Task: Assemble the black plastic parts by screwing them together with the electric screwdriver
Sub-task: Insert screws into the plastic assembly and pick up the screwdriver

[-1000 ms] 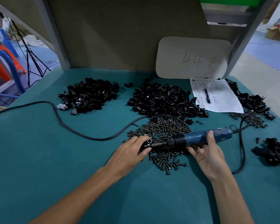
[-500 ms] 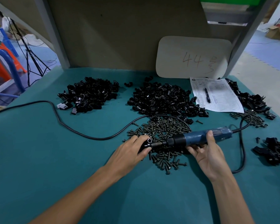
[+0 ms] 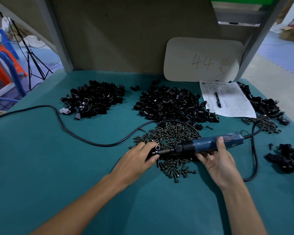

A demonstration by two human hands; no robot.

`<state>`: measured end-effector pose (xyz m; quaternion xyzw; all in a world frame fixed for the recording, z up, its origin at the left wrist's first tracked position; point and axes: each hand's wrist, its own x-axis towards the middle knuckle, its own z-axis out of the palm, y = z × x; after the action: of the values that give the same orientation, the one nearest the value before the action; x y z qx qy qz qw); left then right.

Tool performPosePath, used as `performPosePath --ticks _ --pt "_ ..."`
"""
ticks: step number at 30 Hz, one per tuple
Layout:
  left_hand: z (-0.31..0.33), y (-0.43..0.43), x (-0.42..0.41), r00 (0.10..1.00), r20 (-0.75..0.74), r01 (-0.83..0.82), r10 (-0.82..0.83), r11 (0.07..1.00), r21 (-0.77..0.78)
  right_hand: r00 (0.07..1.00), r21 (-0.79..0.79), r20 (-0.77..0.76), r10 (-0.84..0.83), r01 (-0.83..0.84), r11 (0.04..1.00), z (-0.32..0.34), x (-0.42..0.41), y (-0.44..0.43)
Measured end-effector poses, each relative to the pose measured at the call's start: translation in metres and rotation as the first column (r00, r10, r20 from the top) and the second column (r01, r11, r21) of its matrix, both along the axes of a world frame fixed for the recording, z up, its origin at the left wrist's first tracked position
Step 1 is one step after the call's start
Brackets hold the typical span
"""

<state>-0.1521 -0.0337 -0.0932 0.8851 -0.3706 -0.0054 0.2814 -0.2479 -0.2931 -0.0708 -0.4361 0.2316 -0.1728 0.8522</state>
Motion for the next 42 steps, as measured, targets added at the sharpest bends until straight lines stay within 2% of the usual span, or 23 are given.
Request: performPosePath --ticks 10,16,32,37,42 --pt "-0.001 0.0 0.003 0.996 -0.089 -0.03 0.03 1.0 0.001 0.994 0.051 0.108 0.005 -0.011 0.999 0.0 -0.003 -0.004" --pt "-0.005 0.0 0.005 0.997 -0.077 0.01 -0.01 1.0 -0.001 0.983 0.064 0.182 0.015 -0.027 0.998 0.001 -0.004 -0.005" --pt "-0.003 -0.001 0.002 1.0 -0.008 0.008 -0.008 0.999 0.05 0.993 0.227 0.118 -0.016 -0.011 0.974 0.001 -0.006 -0.005" --pt "-0.003 -0.003 -0.001 0.998 0.055 0.019 -0.024 0.996 0.089 0.975 0.323 0.204 -0.086 0.016 0.946 -0.004 -0.001 -0.003" --pt "-0.001 -0.003 -0.002 0.999 0.033 0.004 -0.006 0.998 0.059 0.975 0.272 0.219 -0.045 -0.017 0.962 -0.005 0.0 0.003"
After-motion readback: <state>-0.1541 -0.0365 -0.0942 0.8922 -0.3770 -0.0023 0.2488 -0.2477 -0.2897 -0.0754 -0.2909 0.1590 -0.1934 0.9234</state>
